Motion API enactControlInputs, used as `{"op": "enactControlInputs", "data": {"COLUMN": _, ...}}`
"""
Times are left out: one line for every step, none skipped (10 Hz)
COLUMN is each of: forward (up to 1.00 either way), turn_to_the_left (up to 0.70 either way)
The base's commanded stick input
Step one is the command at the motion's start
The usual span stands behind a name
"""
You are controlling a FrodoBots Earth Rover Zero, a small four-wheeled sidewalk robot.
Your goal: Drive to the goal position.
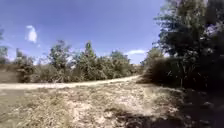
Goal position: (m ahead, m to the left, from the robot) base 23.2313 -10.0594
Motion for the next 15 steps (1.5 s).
{"op": "enactControlInputs", "data": {"forward": 0.70, "turn_to_the_left": 0.00}}
{"op": "enactControlInputs", "data": {"forward": 0.70, "turn_to_the_left": 0.00}}
{"op": "enactControlInputs", "data": {"forward": 0.70, "turn_to_the_left": 0.00}}
{"op": "enactControlInputs", "data": {"forward": 0.70, "turn_to_the_left": 0.00}}
{"op": "enactControlInputs", "data": {"forward": 0.70, "turn_to_the_left": 0.00}}
{"op": "enactControlInputs", "data": {"forward": 0.70, "turn_to_the_left": 0.00}}
{"op": "enactControlInputs", "data": {"forward": 0.70, "turn_to_the_left": 0.00}}
{"op": "enactControlInputs", "data": {"forward": 0.70, "turn_to_the_left": 0.00}}
{"op": "enactControlInputs", "data": {"forward": 0.70, "turn_to_the_left": 0.00}}
{"op": "enactControlInputs", "data": {"forward": 0.70, "turn_to_the_left": 0.00}}
{"op": "enactControlInputs", "data": {"forward": 0.70, "turn_to_the_left": 0.00}}
{"op": "enactControlInputs", "data": {"forward": 0.70, "turn_to_the_left": 0.00}}
{"op": "enactControlInputs", "data": {"forward": 0.70, "turn_to_the_left": 0.00}}
{"op": "enactControlInputs", "data": {"forward": 0.70, "turn_to_the_left": 0.00}}
{"op": "enactControlInputs", "data": {"forward": 0.70, "turn_to_the_left": 0.00}}
